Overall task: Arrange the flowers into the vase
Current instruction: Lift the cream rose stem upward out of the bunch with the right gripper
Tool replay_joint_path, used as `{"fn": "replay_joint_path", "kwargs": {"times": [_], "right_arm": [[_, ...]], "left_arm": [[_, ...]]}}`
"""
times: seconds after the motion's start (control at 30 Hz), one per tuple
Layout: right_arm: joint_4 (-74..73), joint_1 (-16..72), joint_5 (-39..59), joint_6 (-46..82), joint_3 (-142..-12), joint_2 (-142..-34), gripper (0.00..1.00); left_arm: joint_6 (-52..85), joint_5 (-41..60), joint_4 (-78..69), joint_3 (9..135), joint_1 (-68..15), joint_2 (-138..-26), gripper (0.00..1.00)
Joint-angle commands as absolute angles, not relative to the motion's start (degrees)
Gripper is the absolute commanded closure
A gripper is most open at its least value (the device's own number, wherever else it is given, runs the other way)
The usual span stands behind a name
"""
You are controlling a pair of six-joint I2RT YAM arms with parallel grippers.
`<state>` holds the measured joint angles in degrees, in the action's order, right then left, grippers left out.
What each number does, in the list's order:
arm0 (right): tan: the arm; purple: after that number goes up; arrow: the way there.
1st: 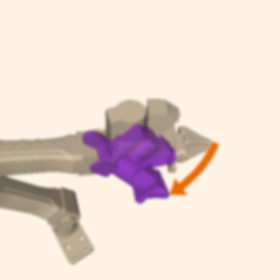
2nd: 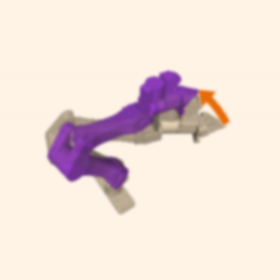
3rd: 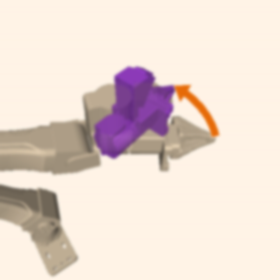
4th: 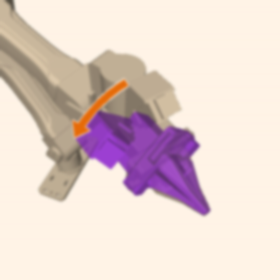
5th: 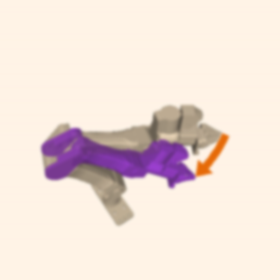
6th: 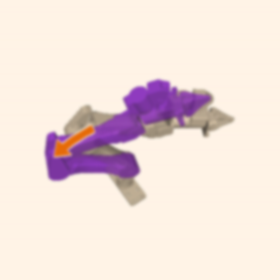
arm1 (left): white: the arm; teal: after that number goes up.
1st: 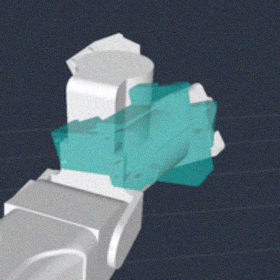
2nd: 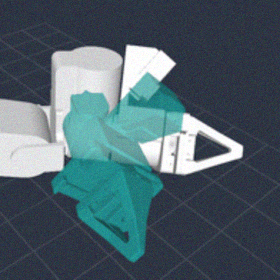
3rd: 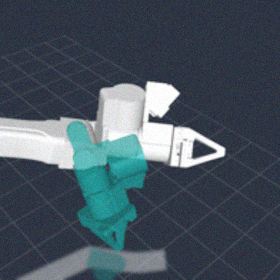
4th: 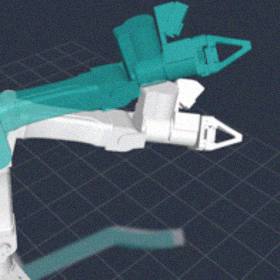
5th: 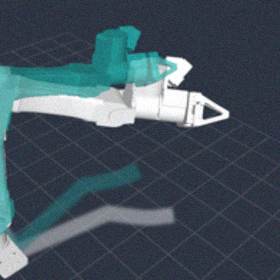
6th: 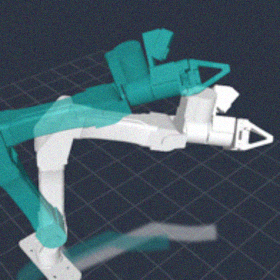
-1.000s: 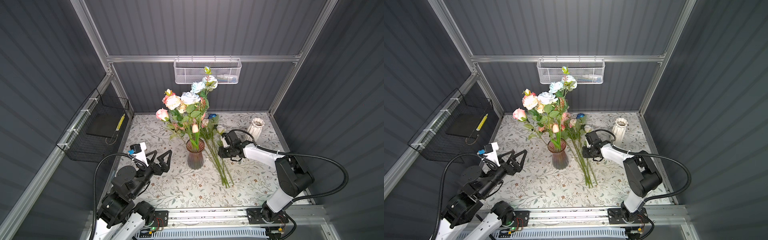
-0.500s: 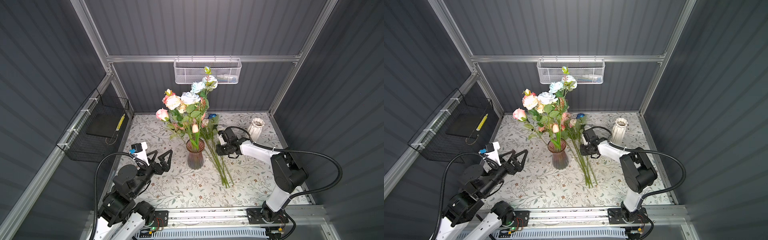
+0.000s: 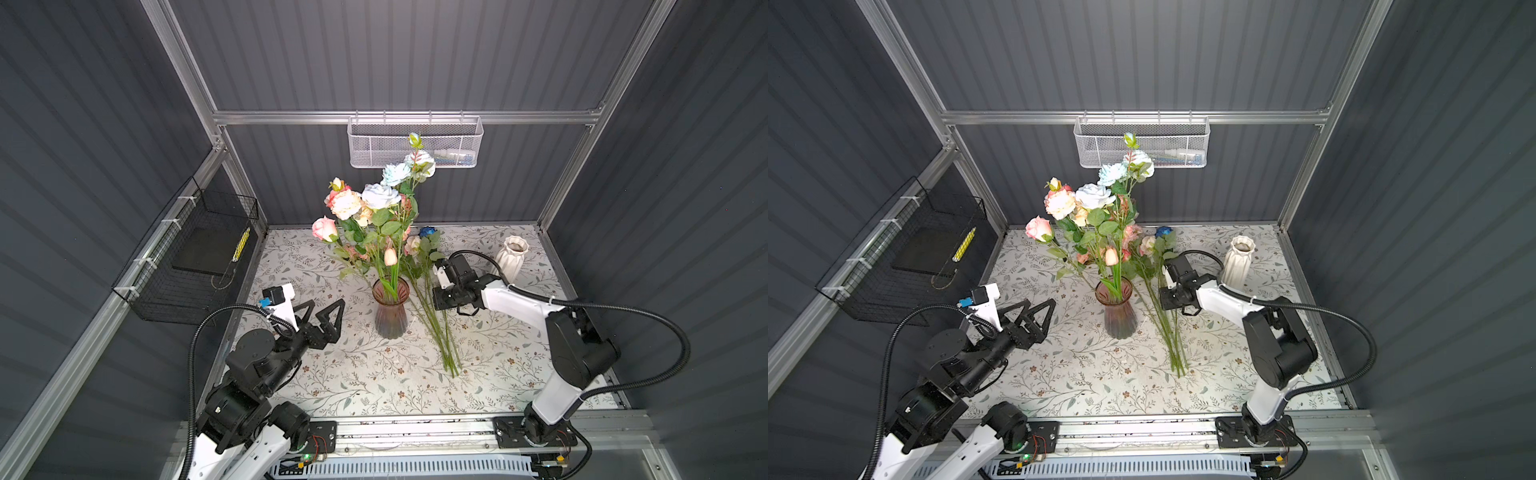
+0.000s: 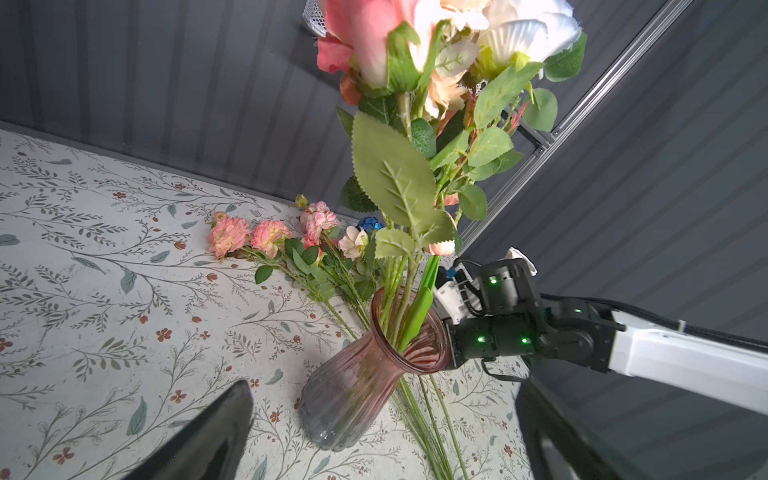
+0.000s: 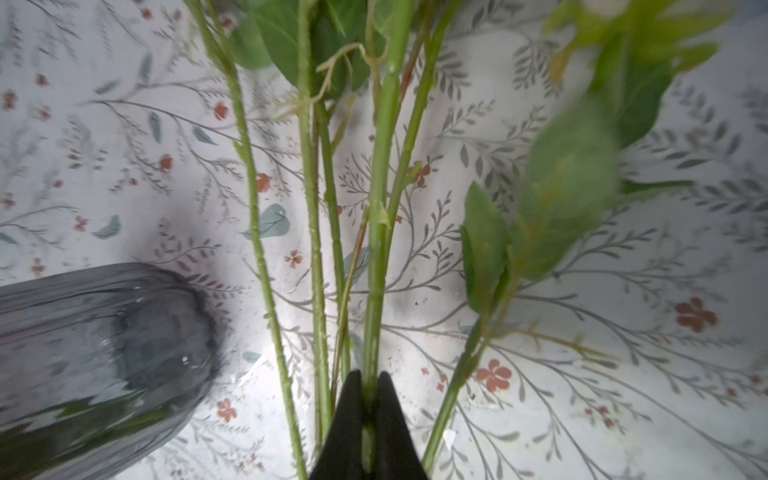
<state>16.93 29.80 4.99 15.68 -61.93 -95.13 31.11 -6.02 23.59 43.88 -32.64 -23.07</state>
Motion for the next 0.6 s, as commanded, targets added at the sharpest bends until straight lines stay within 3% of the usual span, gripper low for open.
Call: {"fn": "replay_joint_path", "kwargs": {"times": [0.0,0.2,0.57], "right_arm": [[14.5,30.3,5.3,17.0,-59.1,-88.2,1.0],[12.3,31.8,4.2,22.8,-52.3,-74.2,1.0],[16.9,43.1,-16.5,21.9,-53.8,-50.9,1.0]], "left_arm": [[30.2,-6.3,23.9,44.6,-32.5,-23.0,0.0],[30.3,-6.2,23.6,45.3,-32.5,-23.5,0.0],[29.9,-6.5,23.6,47.0,-32.5,-23.7,0.0]]}}
